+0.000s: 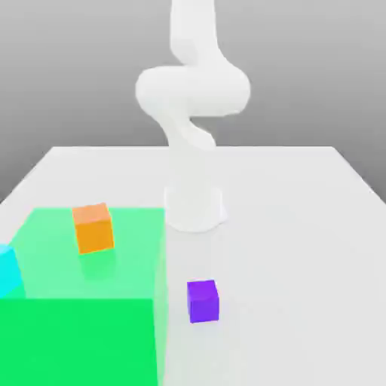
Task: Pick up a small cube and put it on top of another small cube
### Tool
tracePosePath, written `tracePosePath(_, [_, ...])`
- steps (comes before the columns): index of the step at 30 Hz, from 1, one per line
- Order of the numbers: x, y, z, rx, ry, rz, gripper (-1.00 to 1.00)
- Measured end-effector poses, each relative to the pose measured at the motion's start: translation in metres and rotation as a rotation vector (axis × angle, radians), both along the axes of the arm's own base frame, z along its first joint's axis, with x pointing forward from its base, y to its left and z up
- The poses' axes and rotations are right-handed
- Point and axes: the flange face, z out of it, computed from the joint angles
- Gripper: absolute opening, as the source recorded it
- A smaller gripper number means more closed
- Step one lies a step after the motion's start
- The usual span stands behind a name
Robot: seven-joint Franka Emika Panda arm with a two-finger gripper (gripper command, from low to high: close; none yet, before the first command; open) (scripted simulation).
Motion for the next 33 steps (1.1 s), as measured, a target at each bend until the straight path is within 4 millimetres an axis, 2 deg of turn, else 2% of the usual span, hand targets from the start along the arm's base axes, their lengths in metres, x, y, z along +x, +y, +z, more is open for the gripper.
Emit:
tracePosePath(3, [0.024,0.001,-0.049,0.093,0.075,-0.097,0.00])
tracePosePath(7, [0.046,0.003,-0.115,0.198,0.171,-0.231,0.00])
tracePosePath(11, [0.057,0.007,-0.181,0.286,0.265,-0.374,0.00])
tracePosePath(15, [0.058,0.010,-0.246,0.358,0.355,-0.528,0.00])
tracePosePath(20, [0.046,0.014,-0.324,0.425,0.459,-0.732,0.00])
tracePosePath(25, [0.019,0.017,-0.395,0.465,0.547,-0.950,0.00])
tracePosePath(31, [-0.027,0.017,-0.468,0.479,0.625,-1.215,0.00])
tracePosePath(33, [-0.030,0.015,-0.486,0.480,0.630,-1.247,0.00])
